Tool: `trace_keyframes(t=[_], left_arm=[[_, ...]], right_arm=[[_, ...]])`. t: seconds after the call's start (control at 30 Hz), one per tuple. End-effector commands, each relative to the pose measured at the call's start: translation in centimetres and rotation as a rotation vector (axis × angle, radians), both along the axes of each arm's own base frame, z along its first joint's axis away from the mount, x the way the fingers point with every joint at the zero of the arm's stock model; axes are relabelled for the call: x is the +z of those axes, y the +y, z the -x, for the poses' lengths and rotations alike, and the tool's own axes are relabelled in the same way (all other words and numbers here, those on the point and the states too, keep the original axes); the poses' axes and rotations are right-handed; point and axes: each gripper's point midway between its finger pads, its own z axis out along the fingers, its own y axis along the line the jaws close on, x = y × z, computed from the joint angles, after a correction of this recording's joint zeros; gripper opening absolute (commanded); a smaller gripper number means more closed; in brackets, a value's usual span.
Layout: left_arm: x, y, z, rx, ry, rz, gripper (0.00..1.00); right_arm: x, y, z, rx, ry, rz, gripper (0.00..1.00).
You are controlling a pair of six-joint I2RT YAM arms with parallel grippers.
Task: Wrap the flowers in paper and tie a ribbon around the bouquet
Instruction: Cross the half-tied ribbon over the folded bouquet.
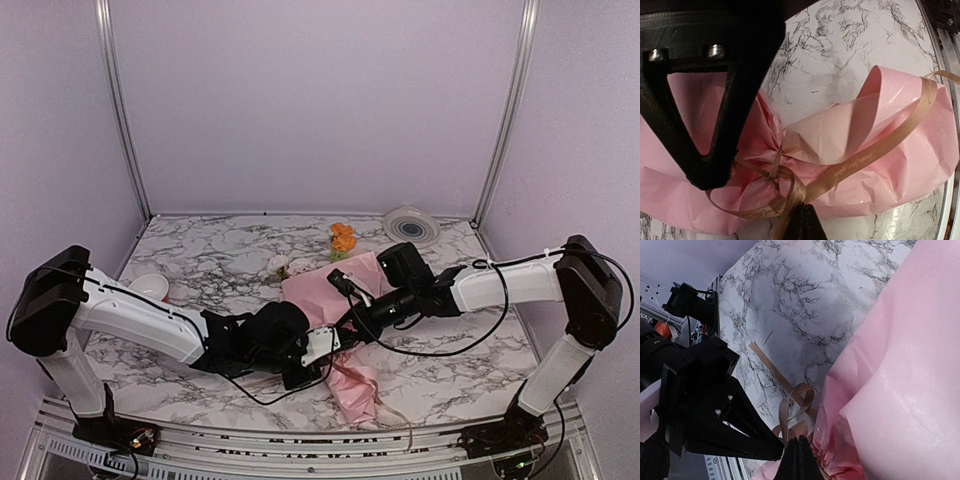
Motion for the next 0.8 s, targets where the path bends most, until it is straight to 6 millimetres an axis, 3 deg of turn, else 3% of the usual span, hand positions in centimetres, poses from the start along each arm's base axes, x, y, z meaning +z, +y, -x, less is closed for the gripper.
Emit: trace_keyframes(t=[0.0,0.1,0.2,0.33,0.57,0.77], left_arm=[[2.1,-0.6,0.3,-0.004,0.026,0.091,0.00],[2.6,-1.4,0.8,-0.046,0.034,0.108,0.02],[3.1,-2.5,2.7,-0.151,0.062,0.126,0.12],[2.2,-2.5,4.4,-0.233,0.044,0.094,0.20],[1.4,-3.2,2.2,-0.168,-0.059,0.021,0.29],[0.6,-3.6,2.1,-0.168,-0.058,0.006,0.25]], right_arm=[[1.3,0.0,-0.4,0.001,-0.028,-0.026,0.00],[1.3,0.0,-0.4,0.001,-0.028,-0.026,0.00],[1.3,0.0,-0.4,0.001,-0.026,-0.027,0.00],[1.3,0.0,-0.4,-0.001,-0.027,-0.025,0.00],[1.2,0.1,-0.4,0.000,-0.024,-0.030,0.00],[1.2,0.2,-0.4,0.004,-0.022,-0.032,0.00]])
